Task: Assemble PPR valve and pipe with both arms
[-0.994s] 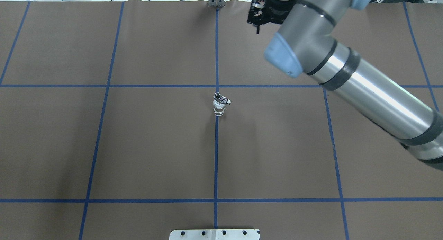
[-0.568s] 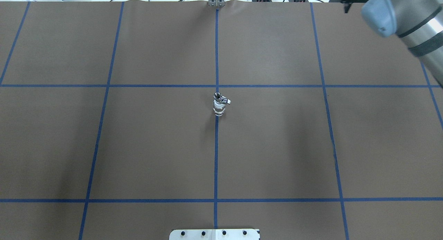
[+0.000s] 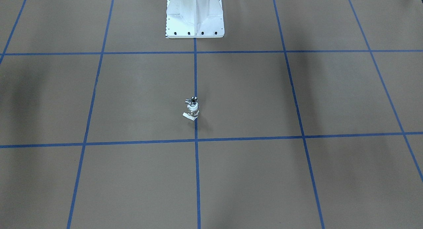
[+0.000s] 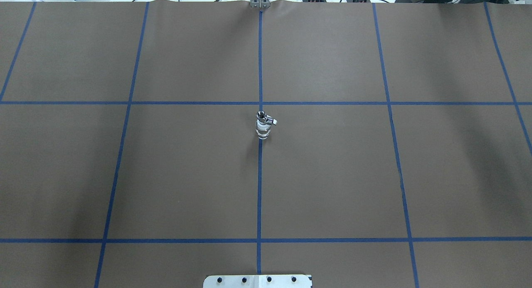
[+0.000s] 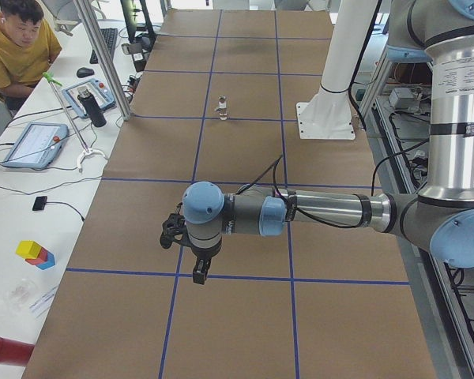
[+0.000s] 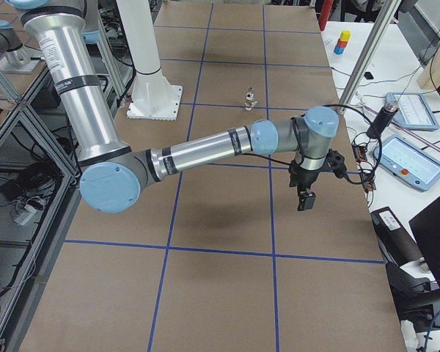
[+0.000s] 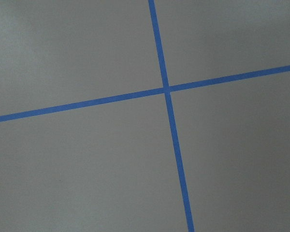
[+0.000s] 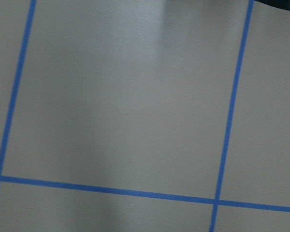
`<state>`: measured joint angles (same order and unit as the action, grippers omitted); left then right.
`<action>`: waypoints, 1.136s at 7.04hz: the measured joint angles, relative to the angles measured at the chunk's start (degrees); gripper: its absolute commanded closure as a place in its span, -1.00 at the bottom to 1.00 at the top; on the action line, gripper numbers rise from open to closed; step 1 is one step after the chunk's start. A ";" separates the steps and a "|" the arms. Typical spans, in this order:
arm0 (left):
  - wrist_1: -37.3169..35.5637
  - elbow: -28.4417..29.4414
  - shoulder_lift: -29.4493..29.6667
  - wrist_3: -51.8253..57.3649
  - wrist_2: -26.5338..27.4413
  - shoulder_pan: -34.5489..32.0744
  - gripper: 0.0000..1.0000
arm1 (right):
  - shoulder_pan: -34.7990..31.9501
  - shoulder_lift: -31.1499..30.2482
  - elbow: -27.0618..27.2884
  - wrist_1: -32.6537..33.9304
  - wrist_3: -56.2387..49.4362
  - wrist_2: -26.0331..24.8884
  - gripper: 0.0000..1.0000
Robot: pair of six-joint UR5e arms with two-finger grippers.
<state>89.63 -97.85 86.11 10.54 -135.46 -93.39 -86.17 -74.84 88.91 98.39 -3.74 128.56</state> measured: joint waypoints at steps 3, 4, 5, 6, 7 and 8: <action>0.32 -2.03 -1.45 -0.03 -0.24 -0.01 -1.00 | -6.16 -10.58 0.16 -5.10 -4.90 2.10 -0.99; 0.28 -2.99 -1.73 -0.08 -0.69 -0.02 -1.00 | -7.25 -11.74 0.51 -5.36 -4.94 2.28 -0.99; 0.12 -4.20 -2.11 -0.09 -1.57 -0.05 -1.00 | -7.81 -12.10 1.06 -5.45 -4.40 2.31 -0.99; 0.14 -4.89 -2.48 0.01 -2.12 -0.12 -1.00 | -8.03 -12.27 1.84 -5.47 -3.50 2.31 -0.99; 0.30 -5.29 -3.53 0.16 -2.12 -0.14 -1.00 | -8.10 -12.42 2.84 -5.48 -2.21 2.34 -0.99; 0.54 -5.35 -4.89 0.23 -1.84 -0.15 -1.00 | -8.12 -12.51 3.55 -5.49 -1.07 2.37 -0.99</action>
<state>90.17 -103.21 81.22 10.77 -137.30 -93.54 -94.28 -87.35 92.45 92.90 -4.81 130.93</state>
